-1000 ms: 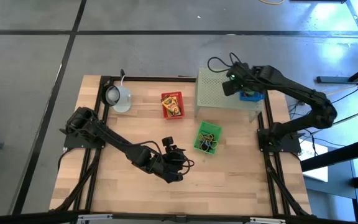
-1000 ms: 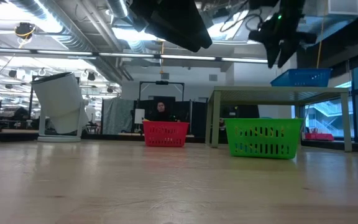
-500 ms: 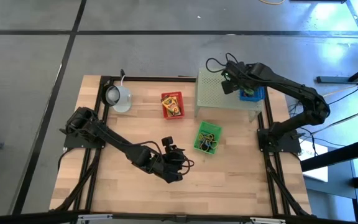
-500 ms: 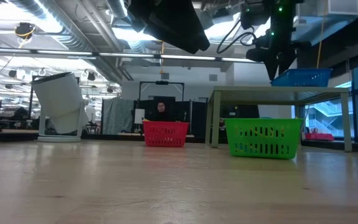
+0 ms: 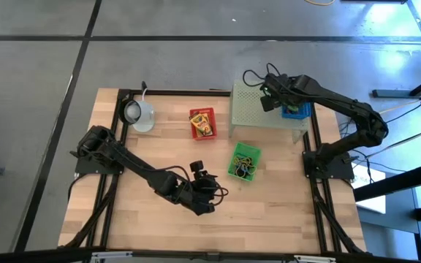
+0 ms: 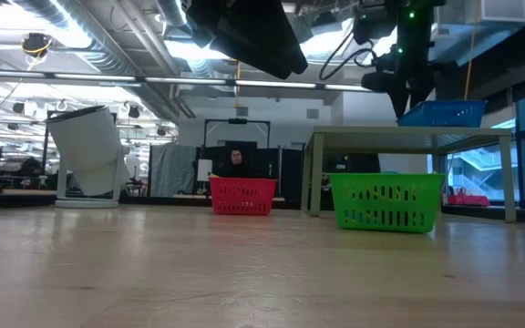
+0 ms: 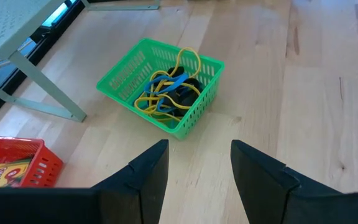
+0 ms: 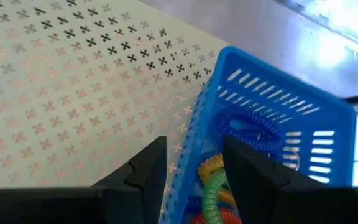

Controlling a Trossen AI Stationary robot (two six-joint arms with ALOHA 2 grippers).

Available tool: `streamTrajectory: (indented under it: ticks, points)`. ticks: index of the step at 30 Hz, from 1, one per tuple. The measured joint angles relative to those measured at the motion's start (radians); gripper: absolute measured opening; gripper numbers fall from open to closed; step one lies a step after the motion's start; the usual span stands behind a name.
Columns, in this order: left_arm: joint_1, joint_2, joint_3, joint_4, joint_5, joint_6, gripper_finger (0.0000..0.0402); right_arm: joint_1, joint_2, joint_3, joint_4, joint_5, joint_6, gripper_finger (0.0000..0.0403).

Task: Pick & Place Office Desk Supplies
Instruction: Put the blue bin with the sorted spring keychains on the shelf

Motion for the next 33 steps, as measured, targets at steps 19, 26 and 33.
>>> streamTrajectory:
  ticks: [19,26,33]
  points:
    - [0.0,0.0,0.0,0.0,0.018,0.002,0.0168,-0.006,0.0,-0.075,0.009,0.028,-0.033,0.0072]
    - [0.0,0.0,0.0,-0.003,0.018,0.003,0.0168,-0.006,0.0,-0.075,0.009,0.023,-0.045,0.001]
    - [0.0,0.0,0.0,-0.003,0.018,0.003,0.0168,-0.013,0.0,-0.075,0.009,0.001,-0.041,0.0029]
